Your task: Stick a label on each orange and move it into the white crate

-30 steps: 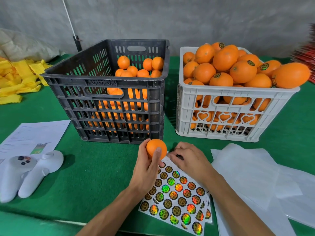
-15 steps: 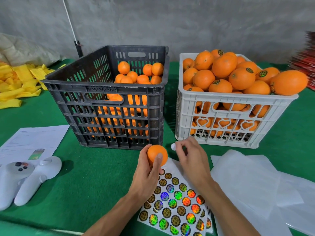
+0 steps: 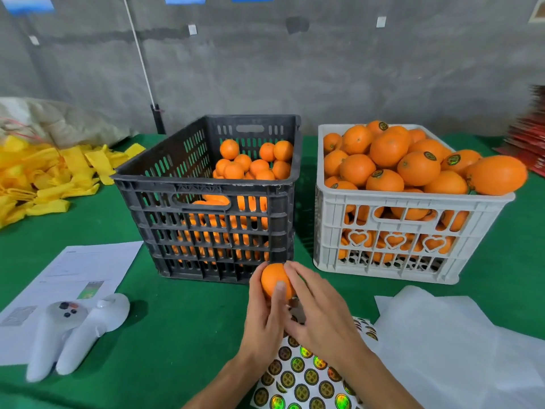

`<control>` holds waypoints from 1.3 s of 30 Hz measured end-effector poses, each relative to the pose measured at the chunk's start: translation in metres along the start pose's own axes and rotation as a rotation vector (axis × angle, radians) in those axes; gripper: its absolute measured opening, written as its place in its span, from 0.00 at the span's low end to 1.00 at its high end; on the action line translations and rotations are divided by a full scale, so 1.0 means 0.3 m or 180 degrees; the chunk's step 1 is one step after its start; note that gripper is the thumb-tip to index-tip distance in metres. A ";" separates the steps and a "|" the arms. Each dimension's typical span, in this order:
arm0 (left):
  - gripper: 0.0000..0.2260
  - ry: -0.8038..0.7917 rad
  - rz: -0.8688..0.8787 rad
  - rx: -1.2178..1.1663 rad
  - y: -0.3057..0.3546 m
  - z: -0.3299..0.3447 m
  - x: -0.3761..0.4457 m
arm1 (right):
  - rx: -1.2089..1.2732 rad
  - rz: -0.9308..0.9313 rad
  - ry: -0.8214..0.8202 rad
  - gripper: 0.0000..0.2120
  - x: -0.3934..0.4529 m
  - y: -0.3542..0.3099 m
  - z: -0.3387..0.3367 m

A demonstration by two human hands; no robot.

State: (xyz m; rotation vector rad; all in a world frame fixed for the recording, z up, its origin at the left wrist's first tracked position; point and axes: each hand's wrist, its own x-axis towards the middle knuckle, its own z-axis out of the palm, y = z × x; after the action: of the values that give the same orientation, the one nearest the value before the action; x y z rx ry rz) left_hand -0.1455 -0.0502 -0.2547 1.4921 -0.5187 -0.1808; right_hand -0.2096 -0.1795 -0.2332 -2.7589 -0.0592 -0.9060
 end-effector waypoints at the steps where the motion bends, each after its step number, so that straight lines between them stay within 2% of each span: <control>1: 0.23 -0.0006 0.0079 -0.0017 0.027 0.013 0.000 | -0.0109 0.0003 0.0170 0.33 0.007 -0.009 -0.010; 6: 0.28 -0.0054 0.0556 0.0071 0.247 0.104 0.109 | -0.0400 -0.0056 0.1219 0.29 0.138 0.023 -0.167; 11: 0.32 -0.0385 0.1182 0.0517 0.548 0.259 0.388 | -0.0947 -0.0051 0.1504 0.29 0.372 0.160 -0.451; 14: 0.28 -0.0512 0.1406 0.0935 0.657 0.365 0.580 | -0.1263 0.0238 0.1346 0.32 0.503 0.268 -0.594; 17: 0.24 -0.0553 0.1434 0.1315 0.721 0.457 0.747 | -0.1478 0.0449 0.0887 0.32 0.608 0.384 -0.679; 19: 0.24 -0.0686 0.1486 0.1466 0.743 0.507 0.832 | -0.1368 0.0644 0.0740 0.31 0.663 0.465 -0.703; 22: 0.28 -0.0962 0.1387 0.1736 0.747 0.560 0.929 | -0.1168 0.1082 0.0694 0.32 0.731 0.569 -0.710; 24: 0.29 -0.1103 0.1232 0.1776 0.732 0.583 0.966 | -0.1015 0.1339 0.0485 0.30 0.762 0.630 -0.698; 28: 0.25 -0.1261 0.1105 0.1809 0.684 0.601 1.002 | -0.0553 0.1648 -0.0051 0.31 0.780 0.698 -0.655; 30: 0.23 -0.1269 0.1105 0.1733 0.666 0.593 1.012 | -0.0448 0.1724 -0.0041 0.30 0.780 0.716 -0.645; 34: 0.23 -0.1185 0.1038 0.1842 0.635 0.570 1.016 | -0.0290 0.1793 -0.0060 0.23 0.778 0.750 -0.649; 39: 0.23 -0.1139 0.0939 0.1782 0.597 0.535 1.007 | 0.0075 0.1733 0.0042 0.24 0.745 0.751 -0.643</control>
State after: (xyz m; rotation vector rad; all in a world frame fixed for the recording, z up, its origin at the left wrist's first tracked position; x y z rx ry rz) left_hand 0.0145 -0.3074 -0.0152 1.9109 -1.1392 -0.0704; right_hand -0.1157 -0.4516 0.0014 -2.5336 0.6436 -0.7579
